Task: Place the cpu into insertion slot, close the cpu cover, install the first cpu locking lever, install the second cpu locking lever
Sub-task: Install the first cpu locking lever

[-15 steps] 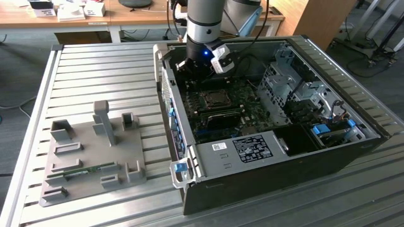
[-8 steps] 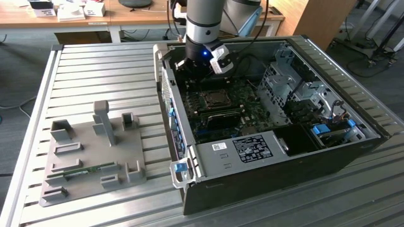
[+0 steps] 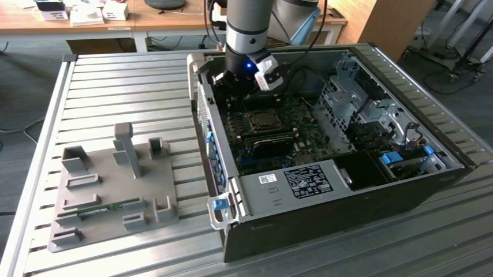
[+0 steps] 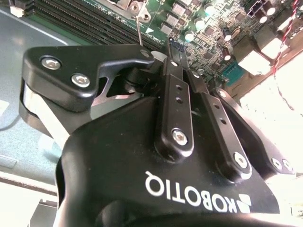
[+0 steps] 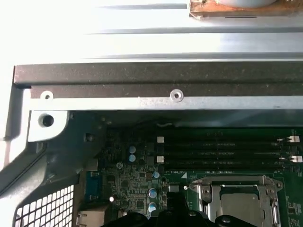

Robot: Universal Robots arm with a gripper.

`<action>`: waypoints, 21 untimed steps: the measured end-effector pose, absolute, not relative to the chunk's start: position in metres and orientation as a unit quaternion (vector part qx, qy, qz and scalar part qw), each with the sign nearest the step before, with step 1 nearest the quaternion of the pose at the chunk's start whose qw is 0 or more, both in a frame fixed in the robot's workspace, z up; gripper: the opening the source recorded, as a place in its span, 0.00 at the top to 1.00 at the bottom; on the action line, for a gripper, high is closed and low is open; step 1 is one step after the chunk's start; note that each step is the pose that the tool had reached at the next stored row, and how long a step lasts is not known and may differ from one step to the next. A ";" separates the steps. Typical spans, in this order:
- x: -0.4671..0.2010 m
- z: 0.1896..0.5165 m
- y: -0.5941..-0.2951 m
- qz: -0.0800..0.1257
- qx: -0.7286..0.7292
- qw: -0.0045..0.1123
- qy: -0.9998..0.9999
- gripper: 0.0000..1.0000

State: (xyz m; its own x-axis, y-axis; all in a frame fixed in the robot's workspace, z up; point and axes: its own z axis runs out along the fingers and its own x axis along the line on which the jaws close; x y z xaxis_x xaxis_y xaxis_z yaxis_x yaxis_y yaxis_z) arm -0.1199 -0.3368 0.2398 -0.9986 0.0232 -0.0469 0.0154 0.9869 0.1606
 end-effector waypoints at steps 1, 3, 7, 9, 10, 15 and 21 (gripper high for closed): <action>-0.120 0.240 -0.337 0.082 0.010 0.024 0.996 0.89; -0.120 0.240 -0.337 0.089 0.010 0.024 0.996 0.89; -0.120 0.240 -0.337 0.097 0.010 0.024 0.995 0.89; -0.120 0.239 -0.337 0.108 0.010 0.024 0.994 0.89; -0.120 0.240 -0.337 0.116 0.010 0.024 0.993 0.89; -0.120 0.240 -0.337 0.122 0.011 0.024 0.992 0.89; -0.116 0.240 -0.337 0.122 0.010 0.024 0.992 0.89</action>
